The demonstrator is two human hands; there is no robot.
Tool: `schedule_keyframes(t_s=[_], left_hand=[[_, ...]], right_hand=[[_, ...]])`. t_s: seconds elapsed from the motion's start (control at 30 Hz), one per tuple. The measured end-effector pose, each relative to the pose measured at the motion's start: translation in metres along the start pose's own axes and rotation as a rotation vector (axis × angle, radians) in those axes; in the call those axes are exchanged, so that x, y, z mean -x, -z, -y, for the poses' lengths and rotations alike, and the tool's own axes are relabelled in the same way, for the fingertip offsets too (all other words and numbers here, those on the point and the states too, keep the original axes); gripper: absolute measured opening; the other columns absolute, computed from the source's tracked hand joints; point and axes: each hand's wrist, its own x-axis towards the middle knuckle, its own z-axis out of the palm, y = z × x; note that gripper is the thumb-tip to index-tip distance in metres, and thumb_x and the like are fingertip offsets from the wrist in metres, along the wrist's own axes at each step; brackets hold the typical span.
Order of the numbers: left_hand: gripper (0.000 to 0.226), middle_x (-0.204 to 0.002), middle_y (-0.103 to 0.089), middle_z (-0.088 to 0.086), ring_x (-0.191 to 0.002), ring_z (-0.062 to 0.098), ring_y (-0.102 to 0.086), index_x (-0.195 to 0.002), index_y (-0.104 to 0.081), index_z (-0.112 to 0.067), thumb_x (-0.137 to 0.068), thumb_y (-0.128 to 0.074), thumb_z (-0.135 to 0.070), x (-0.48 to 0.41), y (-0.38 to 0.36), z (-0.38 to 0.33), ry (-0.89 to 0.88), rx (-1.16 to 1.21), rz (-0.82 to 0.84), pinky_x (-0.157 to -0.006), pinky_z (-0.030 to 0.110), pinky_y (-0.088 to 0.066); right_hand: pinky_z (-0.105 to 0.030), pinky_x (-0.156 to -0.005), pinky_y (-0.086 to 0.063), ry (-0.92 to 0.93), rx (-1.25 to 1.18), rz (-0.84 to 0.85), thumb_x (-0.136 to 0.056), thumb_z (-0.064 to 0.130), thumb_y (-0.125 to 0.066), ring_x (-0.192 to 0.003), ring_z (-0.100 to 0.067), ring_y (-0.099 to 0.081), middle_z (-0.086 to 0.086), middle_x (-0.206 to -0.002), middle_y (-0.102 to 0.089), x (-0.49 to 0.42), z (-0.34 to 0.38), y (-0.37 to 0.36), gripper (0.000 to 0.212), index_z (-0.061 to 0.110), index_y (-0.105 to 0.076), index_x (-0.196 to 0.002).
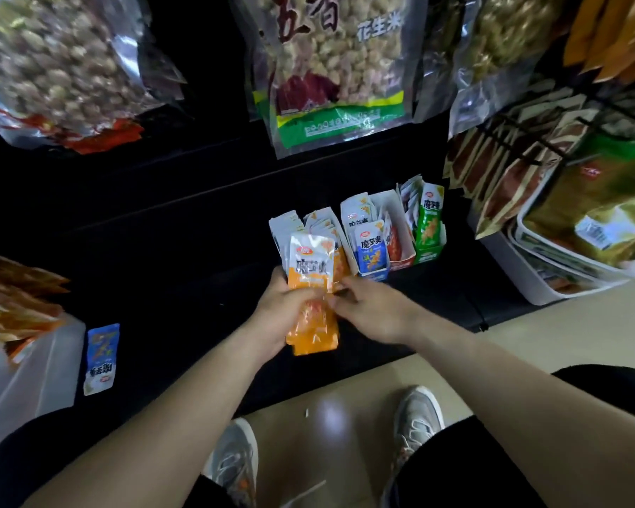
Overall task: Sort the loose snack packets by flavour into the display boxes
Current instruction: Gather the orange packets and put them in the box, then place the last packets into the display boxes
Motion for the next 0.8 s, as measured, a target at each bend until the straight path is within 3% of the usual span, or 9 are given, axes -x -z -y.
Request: schedule_keyframes(t_s=[0.07, 0.13, 0.2, 0.27, 0.4, 0.53, 0.63, 0.7, 0.8], left_hand=[[0.049, -0.111, -0.067, 0.010, -0.095, 0.030, -0.069, -0.125, -0.046, -0.022, -0.084, -0.071, -0.008, -0.029, -0.010, -0.006, 0.010, 0.012, -0.103, -0.083, 0.051, -0.059], [0.044, -0.107, -0.064, 0.008, -0.088, 0.026, -0.067, -0.119, -0.042, -0.025, -0.086, -0.066, -0.009, -0.060, -0.022, -0.010, 0.010, 0.027, -0.218, -0.076, 0.047, -0.058], [0.043, -0.108, -0.065, 0.007, -0.087, 0.023, -0.065, -0.118, -0.044, -0.025, -0.086, -0.067, -0.010, -0.093, -0.031, -0.008, -0.011, 0.037, -0.303, -0.076, 0.041, -0.057], [0.046, -0.113, -0.066, 0.006, -0.097, 0.025, -0.065, -0.123, -0.049, -0.022, -0.083, -0.071, -0.011, -0.122, -0.040, -0.006, -0.035, 0.036, -0.357, -0.088, 0.042, -0.055], [0.056, -0.105, -0.057, -0.006, -0.098, 0.015, -0.057, -0.134, -0.046, -0.020, -0.086, -0.072, -0.011, -0.160, -0.059, -0.008, -0.103, -0.043, -0.360, -0.082, 0.029, -0.046], [0.061, -0.105, -0.063, -0.004, -0.088, 0.019, -0.062, -0.137, -0.043, -0.019, -0.084, -0.072, -0.011, -0.182, -0.068, -0.006, -0.125, -0.102, -0.424, -0.072, 0.028, -0.047], [0.066, -0.111, -0.060, -0.002, -0.081, 0.010, -0.058, -0.143, -0.036, -0.013, -0.088, -0.070, -0.006, -0.190, -0.071, -0.011, -0.119, -0.145, -0.397, -0.059, 0.016, -0.045], [0.075, -0.129, -0.059, 0.003, -0.091, 0.010, -0.057, -0.150, -0.029, -0.013, -0.088, -0.071, -0.006, -0.194, -0.069, -0.016, -0.140, -0.191, -0.373, -0.069, 0.014, -0.043], [0.081, -0.134, -0.056, 0.005, -0.110, 0.015, -0.056, -0.150, -0.028, -0.011, -0.085, -0.075, -0.004, -0.202, -0.067, -0.020, -0.125, -0.257, -0.330, -0.080, 0.021, -0.041]], right_hand=[[-0.035, -0.084, -0.053, -0.082, -0.038, -0.166, -0.101, 0.040, -0.049, -0.088, -0.017, -0.066, -0.002, -0.099, -0.069, -0.014, -0.015, 0.024, 0.022, 0.026, -0.058, -0.116], [-0.037, -0.076, -0.053, -0.158, -0.066, -0.295, -0.099, 0.031, -0.051, -0.081, -0.026, -0.067, -0.007, -0.089, -0.069, -0.031, -0.040, 0.038, 0.011, 0.027, -0.061, -0.103], [-0.045, -0.079, -0.056, -0.213, -0.090, -0.331, -0.094, 0.024, -0.052, -0.088, -0.034, -0.067, -0.007, -0.086, -0.067, -0.048, -0.067, 0.037, 0.014, 0.025, -0.063, -0.085], [-0.050, -0.084, -0.057, -0.258, -0.130, -0.331, -0.091, 0.024, -0.056, -0.089, -0.036, -0.068, -0.007, -0.086, -0.068, -0.059, -0.095, 0.027, 0.015, 0.024, -0.064, -0.079], [-0.051, -0.081, -0.057, -0.283, -0.196, -0.394, -0.089, 0.025, -0.059, -0.081, -0.032, -0.069, -0.004, -0.084, -0.070, -0.077, -0.129, 0.011, 0.010, 0.018, -0.066, -0.088], [-0.046, -0.083, -0.058, -0.303, -0.214, -0.426, -0.089, 0.023, -0.058, -0.087, -0.030, -0.069, -0.004, -0.094, -0.071, -0.095, -0.137, 0.011, 0.009, 0.022, -0.066, -0.092], [-0.041, -0.085, -0.058, -0.301, -0.221, -0.411, -0.092, 0.022, -0.056, -0.091, -0.026, -0.070, -0.003, -0.104, -0.070, -0.105, -0.137, 0.009, 0.013, 0.030, -0.064, -0.098], [-0.042, -0.088, -0.058, -0.297, -0.231, -0.412, -0.092, 0.022, -0.057, -0.092, -0.027, -0.070, -0.003, -0.108, -0.070, -0.111, -0.137, 0.005, 0.015, 0.031, -0.065, -0.101], [-0.038, -0.084, -0.058, -0.293, -0.216, -0.392, -0.093, 0.021, -0.056, -0.091, -0.025, -0.069, -0.004, -0.107, -0.069, -0.116, -0.137, -0.002, 0.014, 0.029, -0.064, -0.102]])
